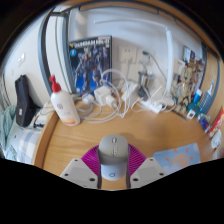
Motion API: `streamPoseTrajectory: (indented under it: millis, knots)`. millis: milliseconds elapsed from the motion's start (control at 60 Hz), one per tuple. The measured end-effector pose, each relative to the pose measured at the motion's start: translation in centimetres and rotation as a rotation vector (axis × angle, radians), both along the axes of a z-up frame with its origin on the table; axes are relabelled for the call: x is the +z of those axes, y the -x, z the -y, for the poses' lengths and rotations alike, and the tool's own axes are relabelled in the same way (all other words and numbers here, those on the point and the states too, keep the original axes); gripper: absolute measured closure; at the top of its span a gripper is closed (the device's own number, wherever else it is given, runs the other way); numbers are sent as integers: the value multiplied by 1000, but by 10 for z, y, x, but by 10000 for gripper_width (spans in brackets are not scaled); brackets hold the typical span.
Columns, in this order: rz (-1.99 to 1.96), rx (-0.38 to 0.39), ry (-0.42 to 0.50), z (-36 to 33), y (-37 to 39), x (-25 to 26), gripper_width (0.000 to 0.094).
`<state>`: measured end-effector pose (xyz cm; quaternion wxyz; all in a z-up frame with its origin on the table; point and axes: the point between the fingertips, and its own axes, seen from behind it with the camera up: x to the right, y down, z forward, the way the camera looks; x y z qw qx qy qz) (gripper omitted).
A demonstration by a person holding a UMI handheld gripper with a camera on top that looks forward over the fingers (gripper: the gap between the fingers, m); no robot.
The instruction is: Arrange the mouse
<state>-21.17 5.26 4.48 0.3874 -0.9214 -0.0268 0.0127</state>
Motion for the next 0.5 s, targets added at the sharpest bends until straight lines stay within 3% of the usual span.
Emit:
streamPoseTrajectory:
  millis: [150,300,500]
  knots:
    - [48,50,-145,-12,-43,100,610]
    - [70,48,-275,-16,-107,177,610]
    - [96,6,-278,0,-203,179,612]
